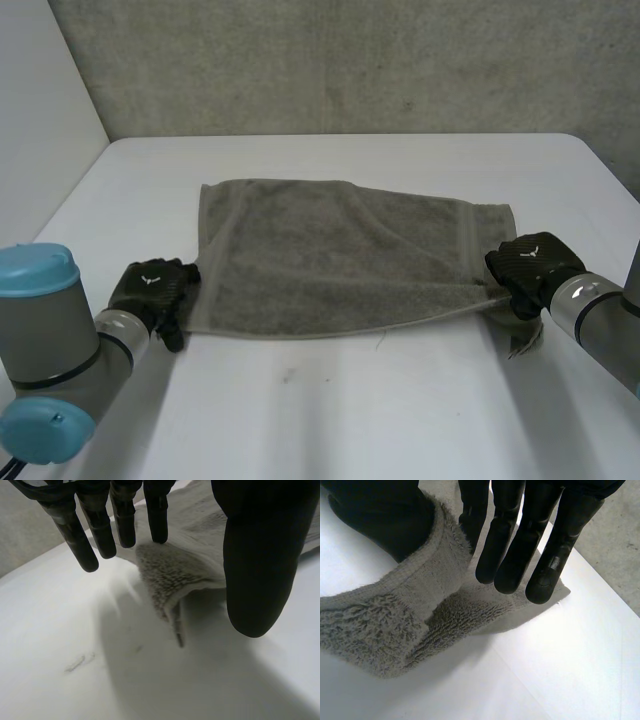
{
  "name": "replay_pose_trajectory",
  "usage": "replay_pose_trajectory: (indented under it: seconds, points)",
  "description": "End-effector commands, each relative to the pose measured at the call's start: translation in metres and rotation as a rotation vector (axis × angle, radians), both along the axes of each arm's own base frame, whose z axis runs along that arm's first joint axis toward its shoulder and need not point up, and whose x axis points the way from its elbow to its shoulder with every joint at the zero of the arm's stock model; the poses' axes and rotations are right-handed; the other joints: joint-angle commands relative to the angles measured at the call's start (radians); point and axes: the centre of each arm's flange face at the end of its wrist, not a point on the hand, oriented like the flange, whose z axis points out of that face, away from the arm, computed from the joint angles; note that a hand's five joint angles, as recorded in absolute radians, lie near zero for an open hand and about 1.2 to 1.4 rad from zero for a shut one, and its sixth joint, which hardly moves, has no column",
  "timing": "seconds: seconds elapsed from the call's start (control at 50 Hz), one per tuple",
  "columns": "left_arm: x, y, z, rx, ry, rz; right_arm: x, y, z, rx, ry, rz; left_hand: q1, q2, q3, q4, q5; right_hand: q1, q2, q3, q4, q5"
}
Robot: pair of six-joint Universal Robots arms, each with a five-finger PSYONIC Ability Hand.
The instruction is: Fold the towel.
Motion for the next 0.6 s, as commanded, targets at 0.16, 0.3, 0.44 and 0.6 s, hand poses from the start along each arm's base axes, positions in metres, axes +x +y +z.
replay_pose_trajectory:
  seconds: [0.16,0.3,0.44,0.6]
  points:
    - [0.002,-0.024,-0.012,-0.052,0.012,0.019,0.002,0.005,-0.007,0.024,0.009,0.016,0.312,0.315,0.315,0.315,0.313,0.419,0.220,0.207,0.199,0.245]
    - [0.002,-0.031,-0.009,-0.090,0.022,0.024,0.002,0.005,-0.008,0.025,0.011,0.015,0.796,0.798,0.798,0.798,0.796,0.419,0.220,0.207,0.199,0.245]
    - [0.001,-0.025,0.000,-0.119,0.027,0.018,-0.001,-0.001,0.002,-0.008,0.012,0.004,1.041,1.043,1.043,1.043,1.041,0.419,0.220,0.207,0.199,0.245]
    - [0.005,0.006,0.065,-0.265,0.047,-0.004,-0.003,0.018,0.019,0.034,0.105,0.061,1.041,1.043,1.043,1.043,1.041,0.419,0.220,0.207,0.199,0.245]
